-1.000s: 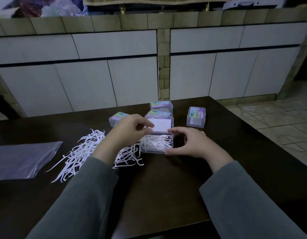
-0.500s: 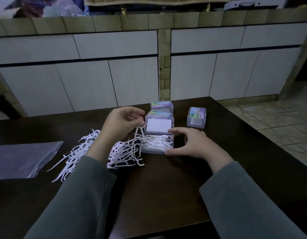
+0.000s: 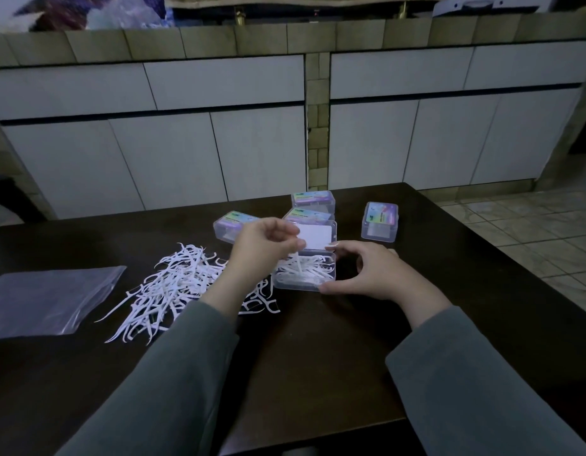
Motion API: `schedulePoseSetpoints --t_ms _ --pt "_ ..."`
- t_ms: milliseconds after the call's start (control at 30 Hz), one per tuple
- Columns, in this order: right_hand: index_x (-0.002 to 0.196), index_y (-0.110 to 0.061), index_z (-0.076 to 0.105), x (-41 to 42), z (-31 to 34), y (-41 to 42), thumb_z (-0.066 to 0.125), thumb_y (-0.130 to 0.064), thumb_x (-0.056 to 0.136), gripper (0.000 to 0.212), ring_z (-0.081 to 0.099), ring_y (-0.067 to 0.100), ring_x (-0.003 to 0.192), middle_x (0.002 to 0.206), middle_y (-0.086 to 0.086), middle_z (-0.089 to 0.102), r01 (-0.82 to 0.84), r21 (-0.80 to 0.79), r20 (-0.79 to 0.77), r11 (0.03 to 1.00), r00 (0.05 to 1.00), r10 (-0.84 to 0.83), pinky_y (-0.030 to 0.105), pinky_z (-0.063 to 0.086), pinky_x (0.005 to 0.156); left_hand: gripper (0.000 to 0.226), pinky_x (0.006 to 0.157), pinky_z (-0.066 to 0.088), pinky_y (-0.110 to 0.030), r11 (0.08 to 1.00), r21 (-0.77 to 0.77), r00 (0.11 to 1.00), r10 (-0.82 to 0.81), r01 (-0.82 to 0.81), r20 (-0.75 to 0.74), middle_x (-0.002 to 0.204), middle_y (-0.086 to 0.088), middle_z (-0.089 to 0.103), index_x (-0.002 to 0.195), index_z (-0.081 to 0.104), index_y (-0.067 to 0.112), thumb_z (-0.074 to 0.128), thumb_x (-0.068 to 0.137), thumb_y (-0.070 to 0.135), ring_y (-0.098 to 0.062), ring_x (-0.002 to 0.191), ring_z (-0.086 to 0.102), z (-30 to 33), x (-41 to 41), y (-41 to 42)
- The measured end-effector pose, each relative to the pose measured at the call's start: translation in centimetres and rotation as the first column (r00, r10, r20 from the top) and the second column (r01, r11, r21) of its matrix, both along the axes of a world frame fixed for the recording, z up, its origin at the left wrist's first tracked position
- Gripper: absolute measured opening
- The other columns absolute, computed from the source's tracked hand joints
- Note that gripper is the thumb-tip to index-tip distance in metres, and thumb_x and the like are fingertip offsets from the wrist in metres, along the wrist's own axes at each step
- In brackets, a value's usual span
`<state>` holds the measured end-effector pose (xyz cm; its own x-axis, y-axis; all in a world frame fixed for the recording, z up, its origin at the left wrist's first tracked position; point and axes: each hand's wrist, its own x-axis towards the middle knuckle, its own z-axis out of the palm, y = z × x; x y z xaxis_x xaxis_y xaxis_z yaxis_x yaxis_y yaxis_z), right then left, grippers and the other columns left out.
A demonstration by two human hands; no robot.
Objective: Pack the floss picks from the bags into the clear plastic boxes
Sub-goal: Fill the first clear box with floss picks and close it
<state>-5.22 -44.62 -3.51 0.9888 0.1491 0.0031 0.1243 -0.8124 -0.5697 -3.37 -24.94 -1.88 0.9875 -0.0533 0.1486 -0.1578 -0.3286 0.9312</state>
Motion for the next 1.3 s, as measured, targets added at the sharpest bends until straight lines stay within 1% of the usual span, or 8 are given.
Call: schedulePoseSetpoints --t_ms 133,233,300,433,700,933,1100,1300 --pt "0.138 -0.044 0.041 0.1 -0.1 0.0 0.075 -0.062 0.069 0.080 0.044 0.015 0.120 0.131 -0.017 0.052 0.005 0.001 -0.002 1.000 1.000 -0.005 0.047 0.029 0.109 0.010 0.063 0.050 -0.019 0.914 0.396 0.992 -0.118 0.090 0.048 0.083 0.007 0.069 0.086 0.072 0.028 0.077 0.079 0.024 -0.007 0.077 0.060 0.7 0.3 1.6" --pt "0.139 -0.044 0.040 0.0 -0.1 0.1 0.074 -0.061 0.070 0.079 0.044 0.014 0.120 0.130 -0.017 0.052 0.006 -0.004 0.001 1.000 1.000 -0.006 0.045 0.029 0.109 0.009 0.080 0.052 -0.026 0.781 0.595 0.974 -0.227 0.188 -0.010 0.092 0.012 0.068 0.088 0.074 0.033 0.074 0.082 0.027 -0.006 0.089 0.061 0.8 0.6 2.6" --pt "0.139 -0.044 0.039 -0.1 0.0 0.1 0.074 -0.060 0.071 0.079 0.043 0.014 0.119 0.130 -0.017 0.051 0.009 -0.009 0.001 1.000 1.000 -0.009 0.045 0.030 0.108 0.004 0.082 0.052 -0.027 0.774 0.607 0.969 -0.245 0.181 0.024 0.091 0.013 0.065 0.084 0.072 0.034 0.073 0.081 0.032 -0.007 0.088 0.060 0.7 0.5 2.5" --pt "0.140 -0.044 0.039 -0.1 0.1 0.2 0.075 -0.060 0.071 0.079 0.041 0.016 0.122 0.133 -0.015 0.050 0.013 -0.011 0.001 1.000 1.000 -0.013 0.045 0.031 0.108 0.014 0.064 0.043 -0.021 0.805 0.575 0.978 -0.205 0.146 0.037 0.096 0.014 0.061 0.093 0.065 0.036 0.069 0.082 0.044 -0.004 0.076 0.055 1.5 0.1 2.9" --pt "0.140 -0.044 0.040 0.1 0.0 0.2 0.075 -0.061 0.070 0.080 0.042 0.016 0.122 0.134 -0.015 0.050 0.020 -0.019 -0.001 1.000 1.000 -0.020 0.044 0.032 0.108 0.024 0.073 0.050 -0.022 0.738 0.619 0.963 -0.196 0.269 -0.185 0.085 0.012 0.068 0.096 0.067 0.036 0.076 0.075 0.043 -0.003 0.081 0.062 2.1 0.0 4.1" --pt "0.141 -0.042 0.040 0.2 -0.1 0.2 0.074 -0.062 0.070 0.080 0.045 0.015 0.121 0.133 -0.015 0.051 0.013 -0.032 0.014 0.999 1.000 -0.012 0.045 0.028 0.110 0.010 0.077 0.054 -0.021 0.776 0.607 0.984 -0.151 0.175 -0.090 0.077 0.013 0.072 0.088 0.074 0.030 0.076 0.079 0.028 -0.001 0.076 0.067 2.6 0.0 4.8" --pt "0.140 -0.043 0.041 0.2 -0.2 0.0 0.073 -0.064 0.069 0.081 0.045 0.017 0.121 0.133 -0.016 0.052 0.007 -0.019 0.002 1.000 1.000 -0.007 0.046 0.028 0.109 0.006 0.062 0.039 -0.014 0.670 0.742 0.971 -0.194 0.027 0.141 0.082 0.013 0.068 0.084 0.071 0.032 0.067 0.084 0.027 -0.001 0.070 0.056 3.0 -0.3 3.0" --pt "0.139 -0.042 0.042 0.2 -0.1 -0.2 0.072 -0.063 0.071 0.078 0.046 0.016 0.120 0.133 -0.015 0.051 -0.031 -0.002 0.003 1.000 1.000 0.031 0.047 0.030 0.108 0.036 0.077 0.044 -0.025 0.534 0.838 0.946 -0.316 0.114 0.072 0.106 0.010 0.066 0.119 0.064 0.030 0.066 0.086 0.044 -0.007 0.089 0.050 2.4 0.0 -1.3"
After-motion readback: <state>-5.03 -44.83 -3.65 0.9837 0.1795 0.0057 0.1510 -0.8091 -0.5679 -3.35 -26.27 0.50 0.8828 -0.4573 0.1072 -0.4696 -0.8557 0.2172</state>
